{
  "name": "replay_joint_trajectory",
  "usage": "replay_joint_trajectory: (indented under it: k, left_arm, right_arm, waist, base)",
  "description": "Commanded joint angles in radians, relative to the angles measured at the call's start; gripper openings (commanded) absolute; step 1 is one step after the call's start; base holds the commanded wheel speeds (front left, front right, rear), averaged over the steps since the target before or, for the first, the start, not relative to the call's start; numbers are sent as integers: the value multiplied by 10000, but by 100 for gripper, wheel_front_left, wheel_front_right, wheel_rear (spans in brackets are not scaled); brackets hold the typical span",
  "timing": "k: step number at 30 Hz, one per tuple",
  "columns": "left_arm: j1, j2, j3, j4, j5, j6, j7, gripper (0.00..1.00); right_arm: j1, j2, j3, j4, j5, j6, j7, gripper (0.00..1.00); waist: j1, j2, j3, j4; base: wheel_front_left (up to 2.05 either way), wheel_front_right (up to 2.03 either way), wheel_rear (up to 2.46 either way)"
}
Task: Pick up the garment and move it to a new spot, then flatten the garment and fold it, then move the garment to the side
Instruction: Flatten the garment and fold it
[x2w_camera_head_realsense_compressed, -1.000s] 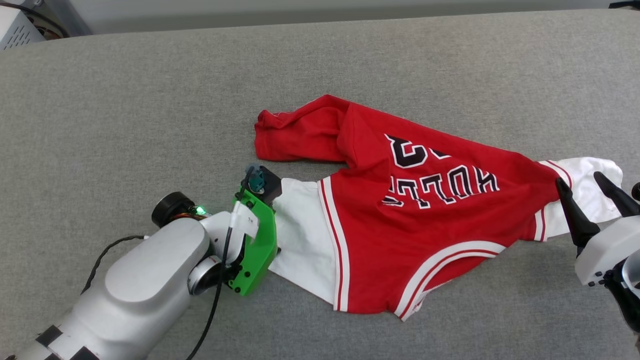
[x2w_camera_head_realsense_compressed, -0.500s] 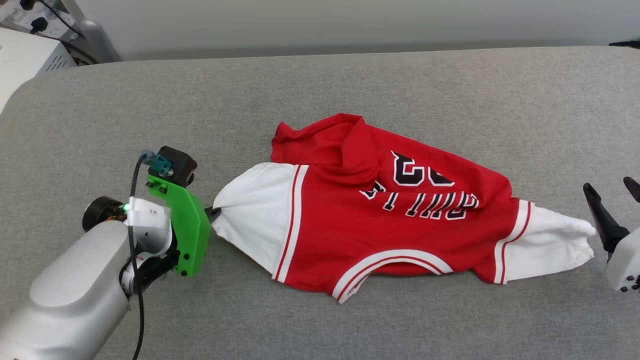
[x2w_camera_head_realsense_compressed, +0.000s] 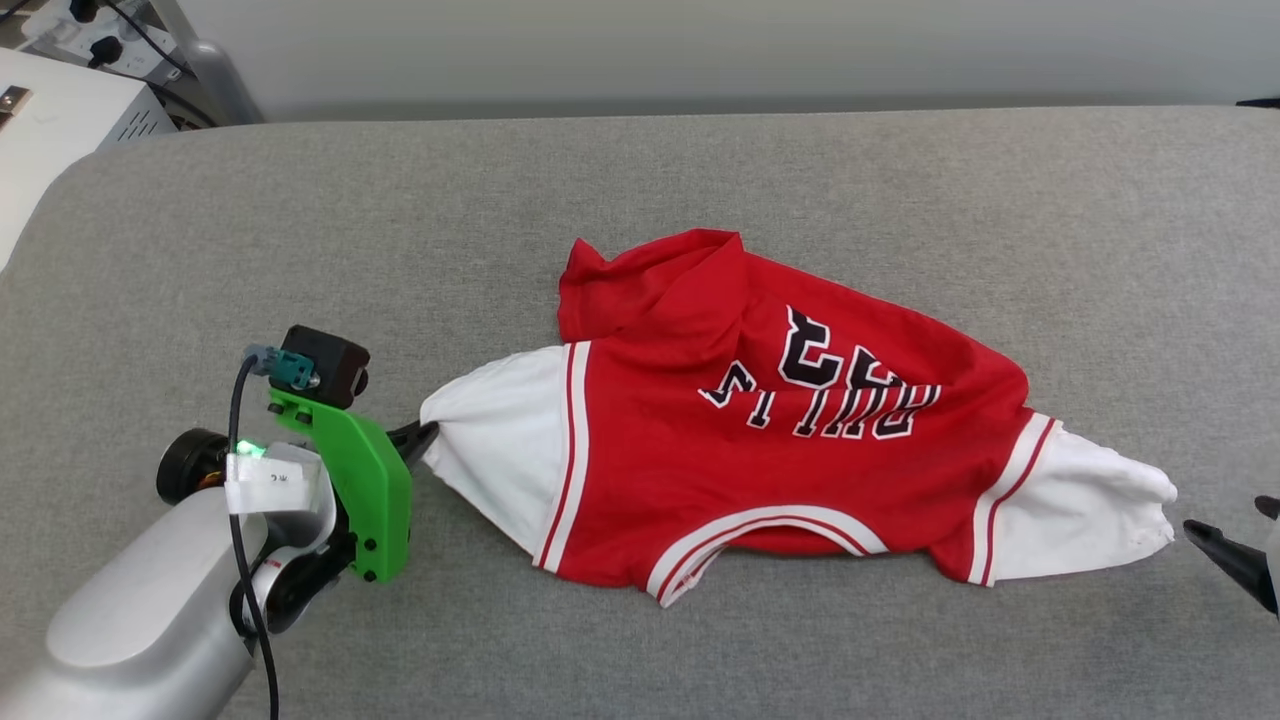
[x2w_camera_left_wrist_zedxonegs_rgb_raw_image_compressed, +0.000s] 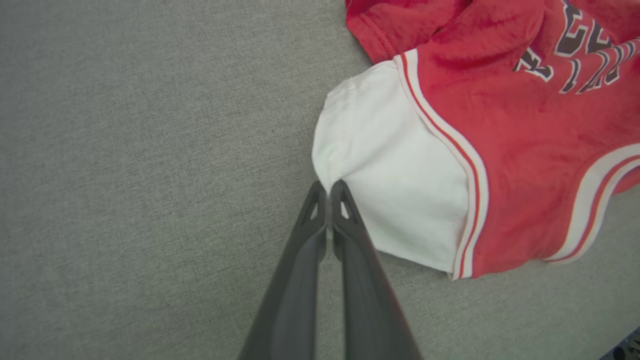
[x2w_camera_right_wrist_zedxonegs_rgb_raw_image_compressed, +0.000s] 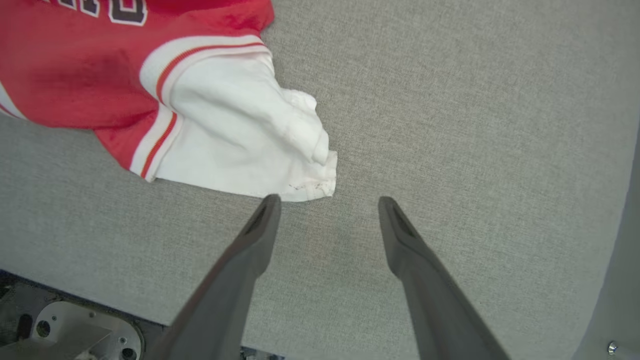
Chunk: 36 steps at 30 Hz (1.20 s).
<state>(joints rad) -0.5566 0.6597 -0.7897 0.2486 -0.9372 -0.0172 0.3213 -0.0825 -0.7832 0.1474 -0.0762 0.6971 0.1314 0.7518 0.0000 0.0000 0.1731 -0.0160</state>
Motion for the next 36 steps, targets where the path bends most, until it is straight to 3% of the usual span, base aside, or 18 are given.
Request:
replay_joint_trajectory:
  k: [1,6,12,22,23,24,25,31,36]
  left_arm:
    - [19,19,42,-94,72,95,-101,0]
    - [-297,-87,29,-311,268,164,-155,0]
    - [-732,-280,-3,-469,495,167,-235,0]
    - [-1019,-715,-196,-191,669,-6,-466,0]
    - [-997,-734,-199,-125,656,-30,-517,0]
    - [-967,-740,-201,-73,638,-49,-547,0]
    - [-912,-740,-189,-14,602,-78,-612,0]
    - [-478,-532,-25,22,427,-168,-1104,0]
    - [-214,-167,258,-711,360,-37,-1500,0]
  right_arm:
    - [75,-59,-23,-61,119,-7,277,100]
    - [-276,22,-31,379,220,-7,819,100]
    - [-1267,348,442,1689,53,-7,537,100]
    - [-1459,855,2418,3440,405,-7,68,100]
    - [-1472,882,2512,3482,537,-7,-117,86]
    - [-1490,890,2592,3492,628,-7,-273,17]
    - [-1529,884,2671,3479,725,-7,-494,0]
    - [-1635,582,2747,3054,1102,-7,-1636,0]
    - [-1354,226,2184,2099,1401,-7,-2449,0]
  waist:
    - [0,0,154,40]
    - [0,0,540,203]
    - [0,0,1070,434]
    - [0,0,1332,675]
    - [0,0,1269,648]
    - [0,0,1217,617]
    - [0,0,1123,564]
    - [0,0,413,286]
    - [0,0,-283,160]
  base:
    - [0,0,0]
    - [0,0,0]
    - [0,0,0]
    - [0,0,0]
    - [0,0,0]
    - [0,0,0]
    - [0,0,0]
    - [0,0,0]
    - [0,0,0]
